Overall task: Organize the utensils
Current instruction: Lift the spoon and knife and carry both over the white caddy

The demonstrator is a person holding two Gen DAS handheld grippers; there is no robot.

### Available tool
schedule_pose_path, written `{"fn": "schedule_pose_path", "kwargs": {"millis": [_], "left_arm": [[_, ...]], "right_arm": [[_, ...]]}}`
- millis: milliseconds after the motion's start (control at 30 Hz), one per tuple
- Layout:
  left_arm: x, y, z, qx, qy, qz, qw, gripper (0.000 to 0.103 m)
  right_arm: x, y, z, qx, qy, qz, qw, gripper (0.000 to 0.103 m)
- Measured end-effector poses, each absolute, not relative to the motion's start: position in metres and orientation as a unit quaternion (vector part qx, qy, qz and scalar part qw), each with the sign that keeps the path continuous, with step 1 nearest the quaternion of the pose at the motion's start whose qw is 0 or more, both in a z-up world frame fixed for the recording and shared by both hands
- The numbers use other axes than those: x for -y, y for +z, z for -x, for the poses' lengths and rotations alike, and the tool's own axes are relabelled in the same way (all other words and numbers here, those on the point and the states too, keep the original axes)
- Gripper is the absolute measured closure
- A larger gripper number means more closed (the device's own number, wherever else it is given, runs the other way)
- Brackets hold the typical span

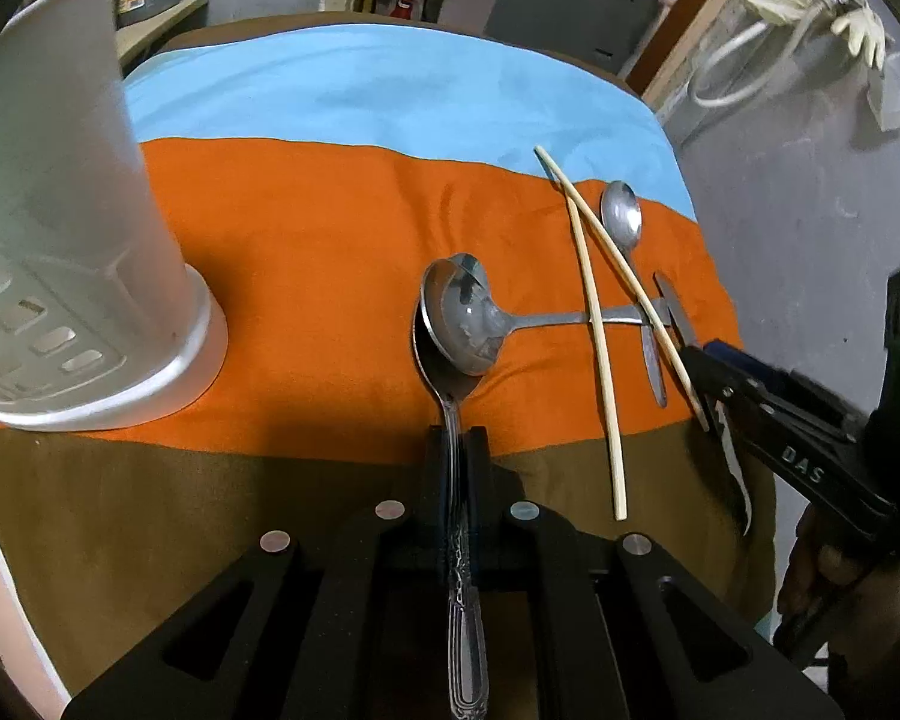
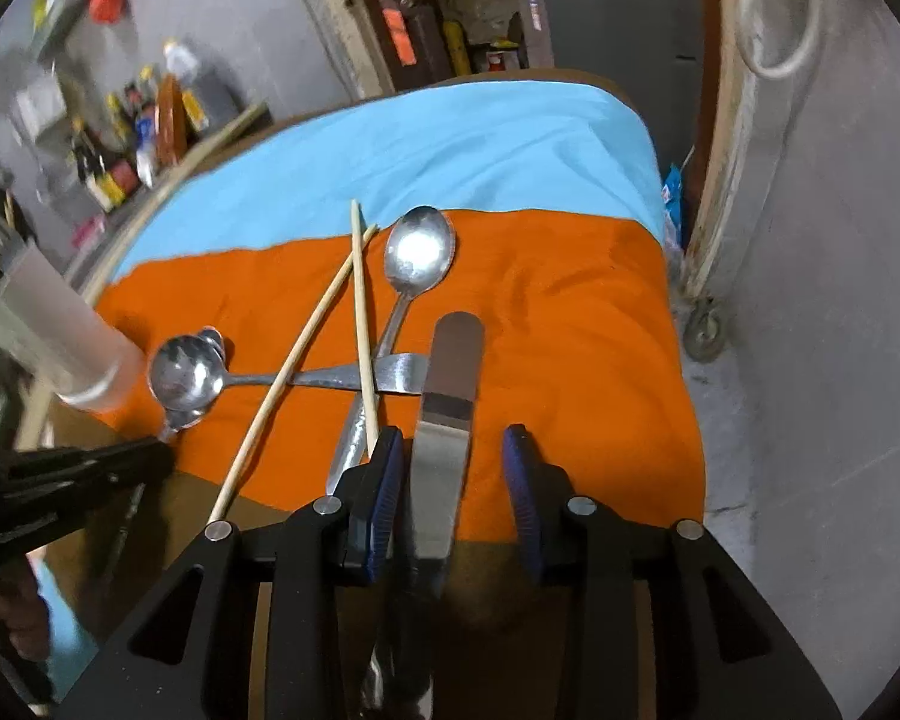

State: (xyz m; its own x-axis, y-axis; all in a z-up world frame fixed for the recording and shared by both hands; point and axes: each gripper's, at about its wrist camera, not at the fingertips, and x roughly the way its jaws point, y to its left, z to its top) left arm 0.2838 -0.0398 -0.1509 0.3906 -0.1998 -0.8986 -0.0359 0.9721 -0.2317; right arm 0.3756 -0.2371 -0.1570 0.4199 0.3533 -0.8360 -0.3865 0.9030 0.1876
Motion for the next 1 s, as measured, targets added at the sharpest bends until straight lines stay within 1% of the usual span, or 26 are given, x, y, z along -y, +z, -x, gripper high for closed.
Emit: {"fn": "schedule_pose_path", "kwargs": {"millis": [67, 167, 200, 300, 400, 467, 700, 833, 1000], "left_arm": [[0.042, -0.152, -0.286, -0.551, -0.05, 0.102, 0.827, 0.099], [0.043, -0.153, -0.289, -0.556, -0.055, 0.09, 0.824, 0.099], [0.044, -0.154, -0.291, -0.558, -0.059, 0.087, 0.823, 0.099], [0.042, -0.154, -0.292, -0.552, -0.065, 0.091, 0.827, 0.1], [0.038, -0.153, -0.28, -0.53, -0.076, 0.107, 0.838, 0.101], [0.035, -0.15, -0.269, -0.514, -0.073, 0.119, 0.846, 0.102], [0.029, -0.138, -0.223, -0.444, -0.044, 0.147, 0.883, 0.103], [0.024, -0.129, -0.212, -0.41, -0.042, 0.166, 0.896, 0.103], [0.025, -0.119, -0.206, -0.376, -0.055, 0.168, 0.91, 0.103]], "right_arm": [[0.226, -0.157, -0.377, -0.494, 0.208, 0.044, 0.843, 0.068], [0.217, -0.158, -0.375, -0.491, 0.191, 0.075, 0.846, 0.073], [0.216, -0.158, -0.376, -0.493, 0.186, 0.08, 0.846, 0.082], [0.225, -0.157, -0.381, -0.504, 0.189, 0.045, 0.842, 0.086], [0.237, -0.155, -0.386, -0.508, 0.209, 0.0, 0.836, 0.087], [0.248, -0.154, -0.382, -0.5, 0.233, -0.056, 0.832, 0.088], [0.253, -0.139, -0.343, -0.418, 0.268, -0.079, 0.864, 0.088], [0.251, -0.136, -0.331, -0.391, 0.277, -0.089, 0.873, 0.088], [0.248, -0.125, -0.326, -0.362, 0.299, -0.095, 0.878, 0.088]]}}
